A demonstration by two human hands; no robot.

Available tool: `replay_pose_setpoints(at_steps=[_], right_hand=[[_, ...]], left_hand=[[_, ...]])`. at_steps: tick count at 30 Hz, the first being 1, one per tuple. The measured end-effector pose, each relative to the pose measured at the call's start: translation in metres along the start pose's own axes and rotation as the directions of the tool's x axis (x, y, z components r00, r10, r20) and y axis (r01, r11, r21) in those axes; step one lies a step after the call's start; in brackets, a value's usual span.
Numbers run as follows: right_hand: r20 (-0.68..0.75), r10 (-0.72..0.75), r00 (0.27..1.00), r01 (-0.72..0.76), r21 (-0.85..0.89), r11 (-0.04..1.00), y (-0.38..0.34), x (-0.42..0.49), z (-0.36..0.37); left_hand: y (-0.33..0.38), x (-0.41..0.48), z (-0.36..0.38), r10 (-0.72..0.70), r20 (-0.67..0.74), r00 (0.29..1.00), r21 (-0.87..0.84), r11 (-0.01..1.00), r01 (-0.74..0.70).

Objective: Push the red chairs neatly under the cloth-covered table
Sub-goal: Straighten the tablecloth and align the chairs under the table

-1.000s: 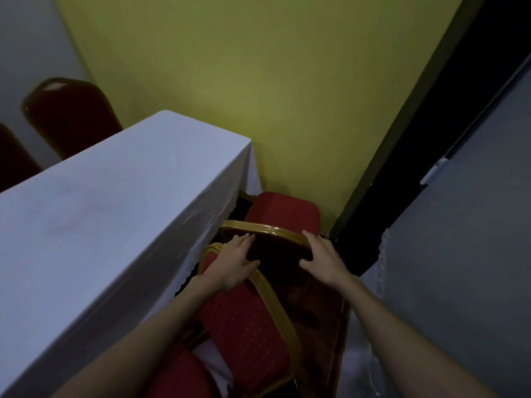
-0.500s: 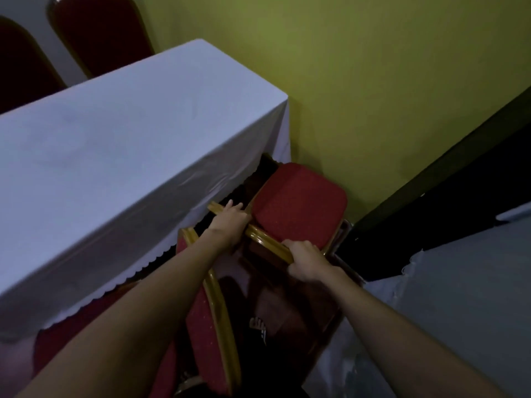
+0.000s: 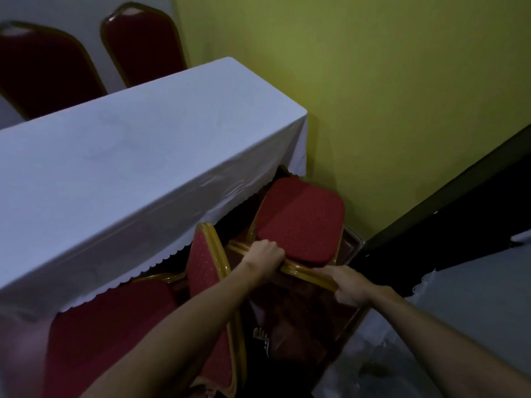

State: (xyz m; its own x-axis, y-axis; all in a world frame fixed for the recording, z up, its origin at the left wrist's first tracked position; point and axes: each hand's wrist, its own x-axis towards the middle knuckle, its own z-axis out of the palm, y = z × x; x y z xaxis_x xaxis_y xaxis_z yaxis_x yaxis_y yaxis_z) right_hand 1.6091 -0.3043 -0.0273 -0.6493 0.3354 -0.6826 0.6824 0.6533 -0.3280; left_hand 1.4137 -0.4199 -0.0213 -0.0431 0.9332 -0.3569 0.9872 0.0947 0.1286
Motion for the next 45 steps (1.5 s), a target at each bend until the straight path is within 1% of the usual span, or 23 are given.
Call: replay_pose_setpoints(at_steps=[3,5,7,10,13,15,18,22,25,30,33,39,41,45], right_hand=[[0.064,0.028,0.998,-0.024,-0.068,0.997,0.02,-0.013,-0.004],[0.066,0.036,0.997,-0.029,-0.108,0.994,0.03,-0.013,-0.011],[0.052,0.014,0.999,-0.004,-0.184,0.983,0.032,-0.005,-0.023],[0.011,-0.069,0.998,0.069,-0.267,0.961,0.031,0.016,-0.042],[-0.064,-0.156,0.986,0.124,-0.353,0.927,0.034,0.044,-0.066],[-0.118,-0.191,0.974,0.128,-0.411,0.903,0.036,0.065,-0.084],[-0.114,-0.24,0.964,0.155,-0.492,0.856,0.031,0.093,-0.114],[-0.093,-0.304,0.948,0.205,-0.551,0.809,0.04,0.121,-0.143],[-0.099,-0.329,0.939,0.21,-0.592,0.778,0.054,0.135,-0.166],[-0.116,-0.33,0.937,0.199,-0.599,0.776,0.073,0.154,-0.2],[-0.116,-0.313,0.943,0.187,-0.594,0.782,0.084,0.163,-0.214],[-0.201,-0.278,0.939,0.161,-0.457,0.874,0.1,0.179,-0.241],[-0.224,-0.288,0.931,0.169,-0.434,0.885,0.104,0.184,-0.246],[-0.256,-0.295,0.921,0.159,-0.443,0.882,0.113,0.19,-0.249]], left_hand=[[0.025,-0.006,0.002,0.053,0.047,0.997,-0.025,0.998,-0.052],[0.034,-0.008,0.002,0.055,0.057,0.997,-0.053,0.997,-0.052],[0.036,-0.008,0.002,0.028,0.05,0.998,-0.077,0.997,-0.024],[0.032,-0.006,0.004,-0.032,0.049,0.998,-0.102,0.994,0.037],[0.023,-0.002,0.009,-0.103,0.0,0.995,-0.162,0.982,0.102],[0.017,0.001,0.015,-0.162,-0.034,0.986,-0.228,0.962,0.15],[0.009,0.011,0.016,-0.221,0.003,0.975,-0.291,0.933,0.212],[0.002,0.04,0.003,-0.262,0.033,0.965,-0.325,0.91,0.258],[-0.001,0.067,-0.011,-0.271,0.024,0.962,-0.34,0.903,0.263],[-0.007,0.106,-0.031,-0.294,-0.025,0.955,-0.425,0.868,0.256],[-0.014,0.125,-0.037,-0.32,-0.024,0.947,-0.408,0.868,0.283],[-0.019,0.162,-0.052,-0.322,-0.058,0.945,-0.427,0.864,0.268],[-0.019,0.171,-0.053,-0.319,-0.063,0.946,-0.431,0.863,0.262],[-0.016,0.181,-0.055,-0.326,-0.055,0.944,-0.439,0.857,0.27]])
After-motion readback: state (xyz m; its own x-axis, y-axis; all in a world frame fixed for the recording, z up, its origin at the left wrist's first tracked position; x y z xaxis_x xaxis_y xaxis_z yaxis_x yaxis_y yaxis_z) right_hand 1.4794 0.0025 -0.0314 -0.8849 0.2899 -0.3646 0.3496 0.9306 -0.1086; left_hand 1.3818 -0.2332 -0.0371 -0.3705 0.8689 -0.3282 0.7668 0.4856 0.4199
